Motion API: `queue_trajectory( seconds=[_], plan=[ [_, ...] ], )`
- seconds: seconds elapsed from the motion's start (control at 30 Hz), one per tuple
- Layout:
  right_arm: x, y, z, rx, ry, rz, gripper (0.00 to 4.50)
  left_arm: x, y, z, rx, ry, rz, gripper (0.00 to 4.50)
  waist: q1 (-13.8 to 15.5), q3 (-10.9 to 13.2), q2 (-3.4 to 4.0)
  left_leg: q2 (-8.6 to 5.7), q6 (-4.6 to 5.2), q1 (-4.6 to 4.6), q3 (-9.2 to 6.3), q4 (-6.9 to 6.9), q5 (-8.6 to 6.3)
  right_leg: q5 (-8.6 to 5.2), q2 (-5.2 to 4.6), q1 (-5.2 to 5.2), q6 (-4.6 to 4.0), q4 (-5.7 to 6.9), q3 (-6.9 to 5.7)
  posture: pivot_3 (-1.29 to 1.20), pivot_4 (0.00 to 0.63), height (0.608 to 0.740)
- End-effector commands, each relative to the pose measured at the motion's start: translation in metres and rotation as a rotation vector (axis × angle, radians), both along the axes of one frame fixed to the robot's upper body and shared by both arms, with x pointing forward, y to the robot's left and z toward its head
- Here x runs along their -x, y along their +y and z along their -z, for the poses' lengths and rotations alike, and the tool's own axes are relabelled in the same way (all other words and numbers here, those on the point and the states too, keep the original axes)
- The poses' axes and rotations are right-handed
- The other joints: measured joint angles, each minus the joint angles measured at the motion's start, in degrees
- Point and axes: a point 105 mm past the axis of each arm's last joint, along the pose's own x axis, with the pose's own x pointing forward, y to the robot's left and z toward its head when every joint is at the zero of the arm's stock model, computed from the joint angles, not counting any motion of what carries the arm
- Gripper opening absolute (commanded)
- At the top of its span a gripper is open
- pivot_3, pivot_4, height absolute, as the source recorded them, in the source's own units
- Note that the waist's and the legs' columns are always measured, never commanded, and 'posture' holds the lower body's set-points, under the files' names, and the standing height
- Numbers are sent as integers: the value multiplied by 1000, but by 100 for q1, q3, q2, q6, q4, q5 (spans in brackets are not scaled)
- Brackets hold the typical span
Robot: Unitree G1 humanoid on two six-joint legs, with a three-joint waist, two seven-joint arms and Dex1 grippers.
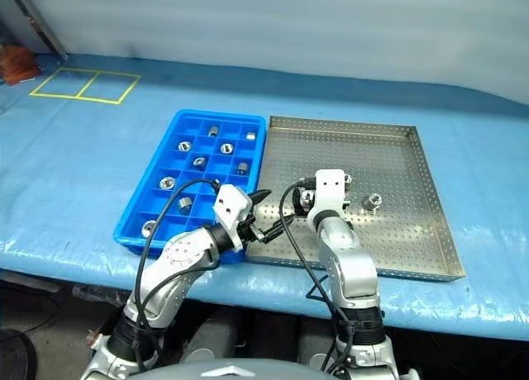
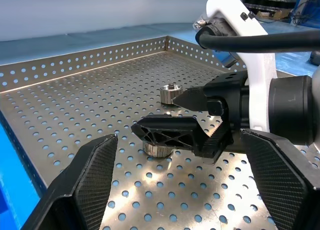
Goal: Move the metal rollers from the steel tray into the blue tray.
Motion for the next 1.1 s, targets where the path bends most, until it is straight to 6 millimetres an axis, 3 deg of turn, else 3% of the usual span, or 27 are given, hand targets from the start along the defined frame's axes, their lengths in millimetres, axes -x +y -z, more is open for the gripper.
queue_trajectory(
  seconds=[0.03,0.1,0.17,0.43,0.53,0.8,0.97,1.1],
  plan=[
    [-7,1,-9,-15,-44,-6,4500,8,-4,-21,57,-77,39,4266,16,0,0,0,-5,0,0,0,-3,0,0,0,0,0,0,160,150,740],
    [-8,2,-3,-9,-28,-13,4500,10,-4,-21,64,-84,40,4266,34,0,0,0,-4,0,0,-2,-2,0,1,-1,-1,-1,0,169,150,740],
    [-9,0,5,12,-2,-7,4117,11,-3,-19,77,-83,35,4295,40,0,0,0,-4,-1,0,-4,-2,0,2,-1,-2,-3,0,169,150,740],
    [-5,2,13,6,23,-13,1703,13,-1,-15,101,-70,20,4295,58,0,1,3,-6,0,0,-4,-4,-1,0,-1,-2,-2,1,178,150,740],
    [-6,7,1,9,-15,-33,1720,13,0,-19,104,-86,10,4295,59,0,2,3,-7,0,-1,-4,-4,-1,0,-1,-3,-2,0,192,150,740],
    [-33,34,-64,45,-191,-153,1720,4,17,-50,121,-222,-107,4295,110,8,6,2,-7,-4,-2,-3,-1,-1,9,-11,-3,7,0,289,150,740],
    [-43,66,-85,39,-242,-277,1720,0,37,-66,138,-280,-245,4295,342,8,6,1,3,-1,-10,-15,7,-11,16,-13,-21,15,-5,378,150,740],
    [-44,92,-87,33,-247,-378,1720,1,52,-65,107,-291,-339,4295,565,9,5,-1,-1,-2,-9,-30,9,-14,18,-23,-27,17,-5,449,150,740]
  ],
)
